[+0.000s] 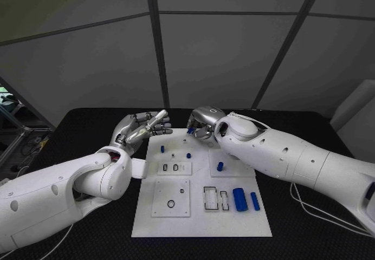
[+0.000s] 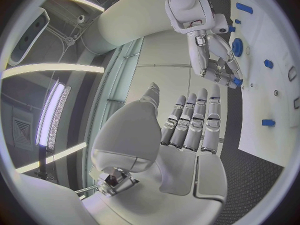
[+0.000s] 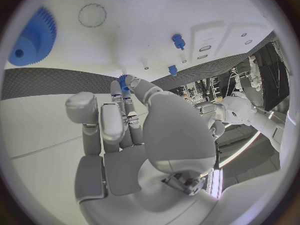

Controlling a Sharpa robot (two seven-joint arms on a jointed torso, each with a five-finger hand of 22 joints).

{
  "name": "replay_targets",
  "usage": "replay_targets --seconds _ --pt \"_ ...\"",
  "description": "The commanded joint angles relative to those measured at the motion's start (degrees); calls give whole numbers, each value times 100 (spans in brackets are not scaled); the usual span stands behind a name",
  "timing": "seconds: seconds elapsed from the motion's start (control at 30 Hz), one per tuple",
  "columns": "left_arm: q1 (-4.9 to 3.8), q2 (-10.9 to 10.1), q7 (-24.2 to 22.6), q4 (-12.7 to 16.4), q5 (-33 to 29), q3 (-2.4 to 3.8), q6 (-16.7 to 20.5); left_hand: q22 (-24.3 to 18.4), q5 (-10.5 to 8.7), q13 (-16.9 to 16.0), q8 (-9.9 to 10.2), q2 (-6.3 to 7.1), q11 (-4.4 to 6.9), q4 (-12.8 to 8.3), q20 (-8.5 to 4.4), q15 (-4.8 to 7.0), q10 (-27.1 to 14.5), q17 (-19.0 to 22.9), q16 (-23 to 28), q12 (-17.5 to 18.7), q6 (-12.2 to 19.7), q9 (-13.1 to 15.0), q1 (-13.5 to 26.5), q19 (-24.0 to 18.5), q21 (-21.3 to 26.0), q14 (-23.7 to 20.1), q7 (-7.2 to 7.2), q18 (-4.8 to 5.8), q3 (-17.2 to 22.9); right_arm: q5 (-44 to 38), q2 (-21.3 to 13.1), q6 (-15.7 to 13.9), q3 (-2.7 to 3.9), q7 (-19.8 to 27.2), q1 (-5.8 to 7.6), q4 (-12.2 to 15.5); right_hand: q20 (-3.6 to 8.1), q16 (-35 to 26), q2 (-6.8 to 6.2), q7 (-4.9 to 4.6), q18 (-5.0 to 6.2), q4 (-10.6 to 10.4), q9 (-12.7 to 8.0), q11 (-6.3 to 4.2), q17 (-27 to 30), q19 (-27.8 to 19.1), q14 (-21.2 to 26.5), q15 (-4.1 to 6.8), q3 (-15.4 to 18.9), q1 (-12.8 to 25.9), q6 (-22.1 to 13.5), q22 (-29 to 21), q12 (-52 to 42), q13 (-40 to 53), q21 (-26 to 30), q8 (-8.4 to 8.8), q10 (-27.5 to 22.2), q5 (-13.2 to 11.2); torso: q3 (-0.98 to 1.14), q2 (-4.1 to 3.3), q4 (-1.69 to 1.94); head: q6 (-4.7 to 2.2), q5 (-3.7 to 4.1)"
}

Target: Assemble the parts on the task board

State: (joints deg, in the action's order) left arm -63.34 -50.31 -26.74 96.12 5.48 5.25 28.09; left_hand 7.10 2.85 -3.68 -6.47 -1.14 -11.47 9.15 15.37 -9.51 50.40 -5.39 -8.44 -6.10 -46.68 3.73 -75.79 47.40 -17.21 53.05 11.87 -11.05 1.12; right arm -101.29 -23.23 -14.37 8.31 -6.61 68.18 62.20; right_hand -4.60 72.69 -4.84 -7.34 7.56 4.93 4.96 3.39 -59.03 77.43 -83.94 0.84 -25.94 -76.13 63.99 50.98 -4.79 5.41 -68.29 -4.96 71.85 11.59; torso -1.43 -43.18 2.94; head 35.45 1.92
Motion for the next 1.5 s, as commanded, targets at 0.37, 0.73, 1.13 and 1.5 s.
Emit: replay_targets --seconds 0.37,0.73,1.13,1.5 --pt "-9 24 -34 8 48 5 -77 -12 -10 7 30 -26 -38 -18 5 -7 -6 8 43 39 40 -5 -43 19 19 -16 219 72 -17 8 170 32 4 22 18 -254 -21 43 -53 -35 -99 -14 2 29 -16 -2 -189 23 -57 2 -15 21 45 -3 -35 40 -21 -21 5 -8 -9 37 -45" --pt "-11 41 -29 10 48 6 -84 -14 -10 7 33 -27 -39 -20 5 -7 -6 8 46 42 45 -6 -44 18 21 -16 220 72 -17 3 304 120 3 39 19 -472 -41 63 -93 -58 -106 -45 -3 56 -21 -18 -177 -1 -84 43 -83 92 93 -5 -98 84 -103 -34 1 -9 -10 65 -65" --pt "-14 58 14 26 48 6 -130 -16 -10 7 38 -29 -40 -23 6 -9 -7 9 51 46 56 -7 -48 16 24 -18 222 73 -18 -1 374 286 2 103 21 -526 -73 70 -169 -87 -109 -93 -8 97 0 -43 -159 -34 -71 112 -168 148 112 -12 -155 113 -214 -110 2 -20 -13 90 -92" --pt "-16 62 39 12 48 6 -132 -22 -11 7 54 -30 -45 -27 9 -13 -16 11 65 60 85 -10 -50 12 31 -23 228 74 -22 -1 368 367 1 178 22 -464 -75 74 -177 -86 -110 -97 -8 97 -6 -42 -159 -36 -66 119 -170 158 109 -12 -162 112 -216 -108 5 -18 -22 109 -94"
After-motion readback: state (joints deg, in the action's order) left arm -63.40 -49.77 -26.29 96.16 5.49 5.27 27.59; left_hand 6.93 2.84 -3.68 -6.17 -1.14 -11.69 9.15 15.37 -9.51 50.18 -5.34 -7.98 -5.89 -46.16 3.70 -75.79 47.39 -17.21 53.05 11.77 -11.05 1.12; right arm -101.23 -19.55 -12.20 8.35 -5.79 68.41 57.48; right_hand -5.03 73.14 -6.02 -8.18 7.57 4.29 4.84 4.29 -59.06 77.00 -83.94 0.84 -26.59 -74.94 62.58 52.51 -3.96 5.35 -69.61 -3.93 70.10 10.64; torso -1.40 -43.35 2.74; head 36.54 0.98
